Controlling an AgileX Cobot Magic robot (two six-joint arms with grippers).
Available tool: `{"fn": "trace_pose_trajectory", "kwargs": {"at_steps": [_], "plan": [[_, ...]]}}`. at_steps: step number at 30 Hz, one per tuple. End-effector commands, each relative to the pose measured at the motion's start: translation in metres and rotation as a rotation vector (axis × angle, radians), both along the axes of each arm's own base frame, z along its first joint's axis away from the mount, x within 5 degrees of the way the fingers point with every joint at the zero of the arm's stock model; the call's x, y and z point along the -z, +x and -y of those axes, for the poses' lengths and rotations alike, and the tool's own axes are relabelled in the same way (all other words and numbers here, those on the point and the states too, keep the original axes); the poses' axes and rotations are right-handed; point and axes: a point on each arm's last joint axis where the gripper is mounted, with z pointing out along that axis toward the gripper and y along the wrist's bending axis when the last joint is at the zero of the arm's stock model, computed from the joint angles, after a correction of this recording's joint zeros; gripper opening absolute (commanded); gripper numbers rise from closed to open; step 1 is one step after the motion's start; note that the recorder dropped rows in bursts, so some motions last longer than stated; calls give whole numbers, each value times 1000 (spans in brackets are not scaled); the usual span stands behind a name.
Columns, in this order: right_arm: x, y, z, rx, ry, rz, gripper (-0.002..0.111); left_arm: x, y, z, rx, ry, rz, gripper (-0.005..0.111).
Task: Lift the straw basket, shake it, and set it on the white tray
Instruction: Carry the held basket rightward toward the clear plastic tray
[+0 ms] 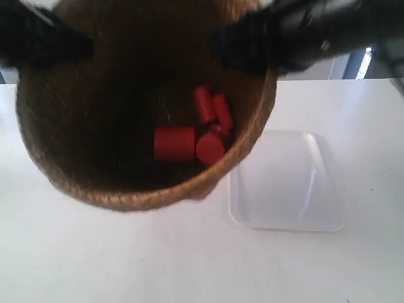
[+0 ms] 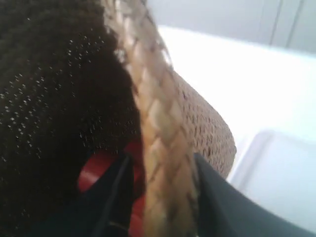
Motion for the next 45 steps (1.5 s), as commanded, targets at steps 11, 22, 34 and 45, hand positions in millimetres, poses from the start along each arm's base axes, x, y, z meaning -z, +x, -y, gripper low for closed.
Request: {"fn": "trace_pose_trajectory", "kwargs": {"at_steps": [11,22,34,45], "plan": [[15,4,-1,12,-5,-23,0,4,-3,-2,-14,-16,-1,0],[33,11,-3,27,-19,-40,0,12,-2,0,12,14,-45,0],[37,7,-2,13,-45,-93,0,10,4,-4,-49,3,-7,0],[53,7,0,30,-47,-82,0,29,6,-4,-52,26,-62,0]]}}
